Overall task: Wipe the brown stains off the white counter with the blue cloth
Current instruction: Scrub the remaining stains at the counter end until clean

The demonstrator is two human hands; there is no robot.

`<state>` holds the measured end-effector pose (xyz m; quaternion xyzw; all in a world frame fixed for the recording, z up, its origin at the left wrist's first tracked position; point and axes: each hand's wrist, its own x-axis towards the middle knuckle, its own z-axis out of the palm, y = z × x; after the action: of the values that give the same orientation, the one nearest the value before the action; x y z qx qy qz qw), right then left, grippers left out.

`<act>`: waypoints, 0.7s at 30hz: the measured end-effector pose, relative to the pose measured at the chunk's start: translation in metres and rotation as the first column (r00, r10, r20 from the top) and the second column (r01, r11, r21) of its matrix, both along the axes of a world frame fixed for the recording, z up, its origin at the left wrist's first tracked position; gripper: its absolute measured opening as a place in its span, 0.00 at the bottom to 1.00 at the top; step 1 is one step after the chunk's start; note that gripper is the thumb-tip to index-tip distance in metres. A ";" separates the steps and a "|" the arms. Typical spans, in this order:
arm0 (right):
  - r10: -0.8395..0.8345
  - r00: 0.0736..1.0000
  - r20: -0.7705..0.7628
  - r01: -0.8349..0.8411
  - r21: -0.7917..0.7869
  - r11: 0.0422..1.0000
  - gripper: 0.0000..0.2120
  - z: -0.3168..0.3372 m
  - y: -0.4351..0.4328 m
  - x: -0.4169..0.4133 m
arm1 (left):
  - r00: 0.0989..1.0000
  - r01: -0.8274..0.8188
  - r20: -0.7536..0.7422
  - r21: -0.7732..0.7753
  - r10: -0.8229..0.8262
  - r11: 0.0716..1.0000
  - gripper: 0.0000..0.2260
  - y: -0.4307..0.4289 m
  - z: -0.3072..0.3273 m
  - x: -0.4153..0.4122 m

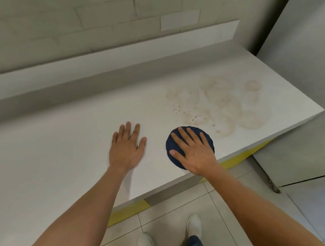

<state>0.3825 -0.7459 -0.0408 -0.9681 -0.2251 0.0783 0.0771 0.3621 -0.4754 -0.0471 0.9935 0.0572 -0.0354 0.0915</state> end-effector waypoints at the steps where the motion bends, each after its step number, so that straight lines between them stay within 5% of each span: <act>1: -0.040 0.999 -0.006 0.040 -0.018 0.999 0.33 0.001 -0.004 0.009 | 1.000 -0.005 0.003 -0.003 0.005 1.000 0.31 0.000 -0.001 -0.001; 6: -0.177 0.984 -0.006 0.177 -0.019 0.984 0.32 0.006 0.027 0.039 | 1.000 -0.017 0.015 -0.004 0.017 1.000 0.31 0.001 -0.003 0.000; 15: 0.084 0.996 0.023 -0.085 0.045 0.995 0.32 -0.006 -0.007 -0.001 | 0.999 -0.028 0.034 -0.016 0.028 0.999 0.30 0.000 -0.003 -0.001; 21: -0.070 0.997 0.016 0.070 -0.032 0.997 0.33 -0.001 -0.025 0.050 | 0.999 -0.038 0.035 -0.039 0.039 0.999 0.30 0.000 -0.004 0.000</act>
<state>0.4329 -0.7709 -0.0420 -0.9771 -0.1904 0.0722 0.0623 0.3617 -0.4751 -0.0507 0.9908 0.0739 -0.0171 0.1120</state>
